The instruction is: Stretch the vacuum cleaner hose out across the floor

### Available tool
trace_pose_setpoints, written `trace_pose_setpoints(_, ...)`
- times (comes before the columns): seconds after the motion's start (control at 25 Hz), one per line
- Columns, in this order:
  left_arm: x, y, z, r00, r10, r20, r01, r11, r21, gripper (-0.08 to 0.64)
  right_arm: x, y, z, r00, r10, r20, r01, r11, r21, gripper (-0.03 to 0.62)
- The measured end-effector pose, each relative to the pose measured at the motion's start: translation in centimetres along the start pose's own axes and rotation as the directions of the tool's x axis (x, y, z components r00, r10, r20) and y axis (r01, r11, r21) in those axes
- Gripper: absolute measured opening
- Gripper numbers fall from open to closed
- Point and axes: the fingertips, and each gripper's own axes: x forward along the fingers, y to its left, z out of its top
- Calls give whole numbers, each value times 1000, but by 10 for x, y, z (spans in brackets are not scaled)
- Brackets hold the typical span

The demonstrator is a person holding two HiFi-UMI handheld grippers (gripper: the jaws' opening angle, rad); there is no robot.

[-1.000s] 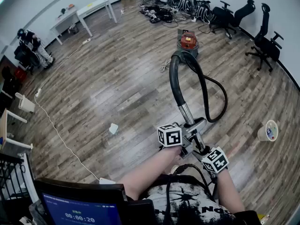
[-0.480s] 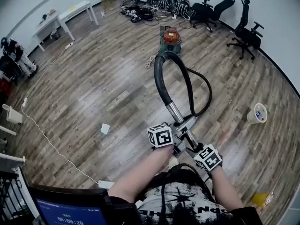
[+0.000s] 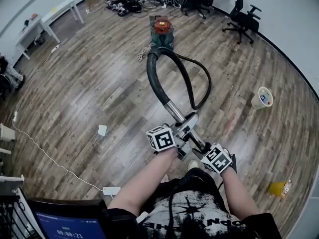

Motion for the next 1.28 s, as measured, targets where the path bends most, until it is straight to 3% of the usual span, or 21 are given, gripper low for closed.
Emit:
trace_pose_setpoints(0.36, 38, -36, -42, 999, 38, 39, -40, 998, 56, 89, -54, -15, -38, 998, 46, 51, -42, 996, -74, 121)
trace_pose_setpoints(0.8, 123, -86, -158, 990, 77, 121, -88, 992, 89, 89, -154, -55, -156, 993, 97, 73, -83, 982, -167, 121)
trace_pose_setpoints(1.28, 121, -96, -184, 981, 125, 151, -140, 985, 97, 89, -166, -45, -182, 988, 141, 67, -125, 971, -202, 121)
